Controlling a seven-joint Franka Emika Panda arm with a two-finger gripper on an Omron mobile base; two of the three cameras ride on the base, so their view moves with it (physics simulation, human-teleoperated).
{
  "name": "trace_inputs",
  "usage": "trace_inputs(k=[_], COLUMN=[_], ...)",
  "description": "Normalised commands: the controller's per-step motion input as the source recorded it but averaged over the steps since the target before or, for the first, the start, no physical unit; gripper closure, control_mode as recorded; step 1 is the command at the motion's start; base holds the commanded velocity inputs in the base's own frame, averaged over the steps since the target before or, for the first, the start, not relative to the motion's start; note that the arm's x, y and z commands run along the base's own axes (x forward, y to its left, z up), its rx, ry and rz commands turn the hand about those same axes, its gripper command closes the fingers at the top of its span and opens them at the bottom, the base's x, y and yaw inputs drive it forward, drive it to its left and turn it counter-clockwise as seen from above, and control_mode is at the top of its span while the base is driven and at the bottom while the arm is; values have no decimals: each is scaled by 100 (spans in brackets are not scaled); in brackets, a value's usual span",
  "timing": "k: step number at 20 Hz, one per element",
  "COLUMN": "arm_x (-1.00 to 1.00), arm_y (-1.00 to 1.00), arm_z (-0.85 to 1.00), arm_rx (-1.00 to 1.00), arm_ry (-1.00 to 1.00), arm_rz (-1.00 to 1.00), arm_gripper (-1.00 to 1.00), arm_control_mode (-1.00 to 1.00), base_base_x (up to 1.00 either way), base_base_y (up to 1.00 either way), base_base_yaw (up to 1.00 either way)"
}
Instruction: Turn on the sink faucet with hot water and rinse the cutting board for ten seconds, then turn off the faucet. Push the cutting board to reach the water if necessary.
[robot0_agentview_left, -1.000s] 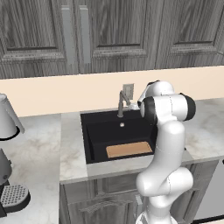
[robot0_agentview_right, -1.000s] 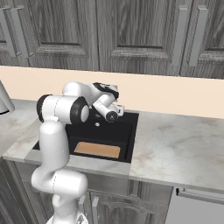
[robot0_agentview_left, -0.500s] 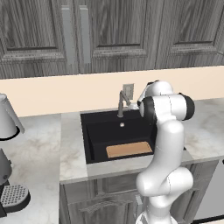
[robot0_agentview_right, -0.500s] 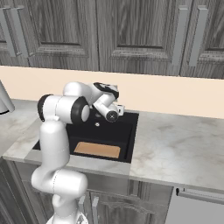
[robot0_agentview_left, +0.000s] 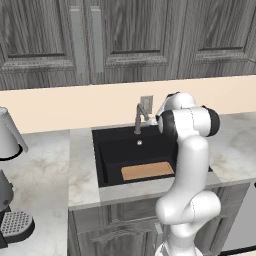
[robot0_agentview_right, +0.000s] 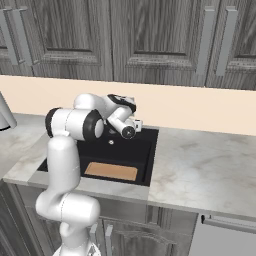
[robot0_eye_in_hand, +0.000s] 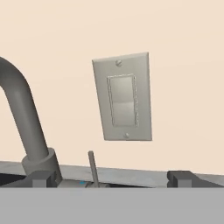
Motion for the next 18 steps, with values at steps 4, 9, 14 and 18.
trace_inputs(k=[4,9,14,18], arm_x=[4,8,11,10], arm_y=[7,9,7,1], arm_z=[-6,-6,-8,-7], arm_rx=[0,0,0,0], arm_ry=[0,0,0,0], arm_rz=[0,0,0,0], arm_gripper=[-100,-100,-100,-100], arm_control_mode=[-100,-100,-100,-100], base_base_x=[0,0,0,0], base_base_y=[0,0,0,0], base_base_yaw=[0,0,0,0])
